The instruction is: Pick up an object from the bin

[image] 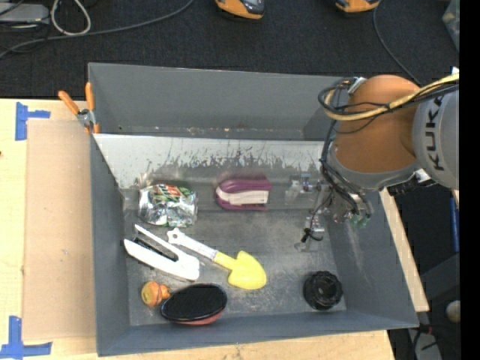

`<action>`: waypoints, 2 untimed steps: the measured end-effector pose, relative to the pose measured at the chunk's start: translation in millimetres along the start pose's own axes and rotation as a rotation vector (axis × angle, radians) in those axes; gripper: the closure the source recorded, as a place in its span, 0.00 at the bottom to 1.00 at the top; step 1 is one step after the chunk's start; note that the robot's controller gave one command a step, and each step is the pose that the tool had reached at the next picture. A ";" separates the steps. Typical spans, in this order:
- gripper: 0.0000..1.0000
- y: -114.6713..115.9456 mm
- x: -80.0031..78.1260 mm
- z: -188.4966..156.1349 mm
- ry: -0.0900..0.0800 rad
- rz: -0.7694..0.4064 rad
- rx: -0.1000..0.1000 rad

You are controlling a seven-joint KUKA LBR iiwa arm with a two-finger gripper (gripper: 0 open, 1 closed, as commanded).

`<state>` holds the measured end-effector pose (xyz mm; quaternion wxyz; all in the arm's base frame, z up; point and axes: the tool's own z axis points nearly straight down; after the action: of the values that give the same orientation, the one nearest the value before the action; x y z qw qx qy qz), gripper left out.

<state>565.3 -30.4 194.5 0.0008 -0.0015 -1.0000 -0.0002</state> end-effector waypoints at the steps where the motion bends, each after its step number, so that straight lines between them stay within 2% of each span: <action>1: 0.00 0.0 0.0 0.0 0.000 0.000 0.000; 2: 0.00 12.2 22.4 7.4 0.001 -0.177 0.000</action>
Offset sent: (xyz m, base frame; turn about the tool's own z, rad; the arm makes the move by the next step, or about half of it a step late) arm -0.0313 0.0160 -0.0095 -0.2443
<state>542.9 -18.2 187.2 0.0013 0.0870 -0.9962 -0.0005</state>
